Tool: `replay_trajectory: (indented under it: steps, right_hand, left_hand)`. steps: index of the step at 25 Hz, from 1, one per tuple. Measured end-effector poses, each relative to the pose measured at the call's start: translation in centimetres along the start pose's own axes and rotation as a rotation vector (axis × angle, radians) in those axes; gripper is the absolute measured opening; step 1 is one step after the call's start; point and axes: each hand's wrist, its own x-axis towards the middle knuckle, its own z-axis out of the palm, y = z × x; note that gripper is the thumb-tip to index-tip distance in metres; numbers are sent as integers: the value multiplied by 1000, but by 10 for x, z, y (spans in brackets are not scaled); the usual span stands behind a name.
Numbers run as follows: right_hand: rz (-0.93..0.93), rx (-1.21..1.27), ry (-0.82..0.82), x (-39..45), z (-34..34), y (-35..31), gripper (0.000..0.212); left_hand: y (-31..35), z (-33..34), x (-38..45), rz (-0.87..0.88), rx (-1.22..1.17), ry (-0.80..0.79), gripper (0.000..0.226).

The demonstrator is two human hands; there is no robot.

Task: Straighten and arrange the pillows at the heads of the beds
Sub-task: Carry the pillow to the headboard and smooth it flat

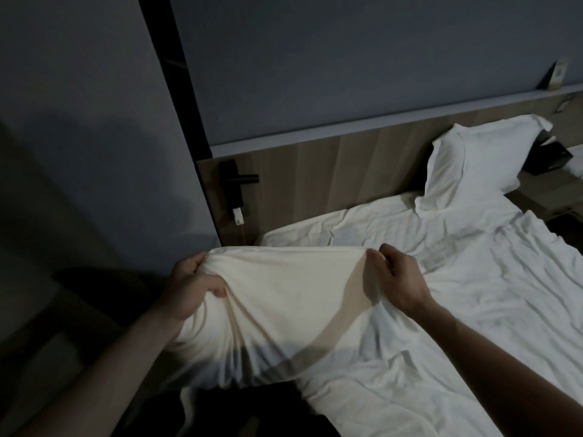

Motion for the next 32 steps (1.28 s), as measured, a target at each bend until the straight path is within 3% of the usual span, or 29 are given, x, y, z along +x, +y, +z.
replay_trajectory:
  steps: [12, 17, 20, 22, 27, 29, 32]
  right_hand:
    - [-68, -164, -92, 181, 76, 76, 50]
    - [-48, -237, -177, 223, 138, 128, 49]
    - [-47, -276, -281, 250, 181, 152, 52]
    - [-101, -296, -331, 266, 204, 163, 52]
    - [-412, -234, -355, 306, 258, 213, 50]
    - [-513, -249, -407, 309, 272, 240, 43]
    - [-625, -266, -457, 313, 263, 263, 33]
  left_hand:
    - [-56, 37, 159, -252, -9, -61, 47]
    - [-114, 51, 204, -339, 140, -157, 47]
    - [-153, 55, 226, -376, 183, -79, 49]
    - [-172, 59, 236, -335, 240, -23, 26]
    - [-235, 84, 252, -191, 275, 311, 20]
    - [-243, 99, 252, -174, 341, 363, 34]
    - [-217, 112, 242, -118, 600, 301, 62]
